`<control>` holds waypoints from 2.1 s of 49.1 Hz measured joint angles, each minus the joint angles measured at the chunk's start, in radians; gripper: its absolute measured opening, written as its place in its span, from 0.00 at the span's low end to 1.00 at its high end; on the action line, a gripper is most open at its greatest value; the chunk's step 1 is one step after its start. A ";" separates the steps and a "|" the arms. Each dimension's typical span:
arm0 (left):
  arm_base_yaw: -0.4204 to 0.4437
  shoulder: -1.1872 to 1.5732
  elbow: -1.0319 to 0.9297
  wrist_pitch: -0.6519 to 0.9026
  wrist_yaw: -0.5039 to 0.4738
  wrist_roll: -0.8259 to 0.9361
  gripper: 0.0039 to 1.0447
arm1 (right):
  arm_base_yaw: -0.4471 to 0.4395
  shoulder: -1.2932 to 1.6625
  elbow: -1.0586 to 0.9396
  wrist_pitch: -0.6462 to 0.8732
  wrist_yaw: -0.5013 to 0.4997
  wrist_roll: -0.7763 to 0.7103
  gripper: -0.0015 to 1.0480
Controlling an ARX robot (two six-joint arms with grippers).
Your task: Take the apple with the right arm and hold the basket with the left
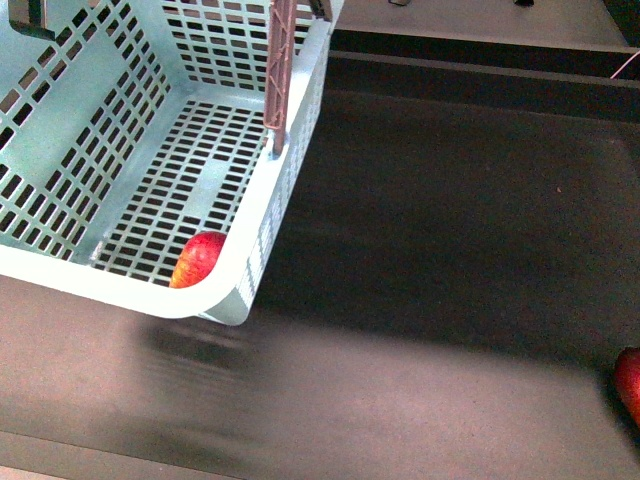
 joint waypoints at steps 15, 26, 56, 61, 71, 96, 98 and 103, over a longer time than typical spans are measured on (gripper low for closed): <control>0.076 0.201 0.165 -0.035 0.030 -0.013 0.16 | 0.000 0.000 0.000 0.000 0.000 0.000 0.92; 0.104 0.286 0.178 -0.042 0.043 -0.013 0.16 | 0.000 0.000 0.000 0.000 0.000 0.000 0.92; 0.088 0.332 0.214 -0.050 0.064 -0.011 0.51 | 0.000 0.000 0.000 0.000 0.000 0.000 0.92; 0.080 0.303 0.192 -0.048 0.053 -0.025 0.65 | 0.000 0.000 0.000 0.000 0.000 0.000 0.92; 0.060 0.130 0.079 -0.109 0.012 -0.073 0.94 | 0.000 0.000 0.000 0.000 0.000 0.000 0.92; 0.046 -0.238 -0.431 0.394 0.034 0.441 0.76 | 0.000 0.000 0.000 0.000 0.000 0.000 0.92; 0.059 -0.257 -0.521 0.571 0.053 0.633 0.69 | 0.000 0.000 0.000 0.000 0.001 0.000 0.92; 0.098 -0.343 -0.667 0.821 0.080 1.107 0.52 | 0.000 0.000 0.000 0.000 0.000 0.000 0.92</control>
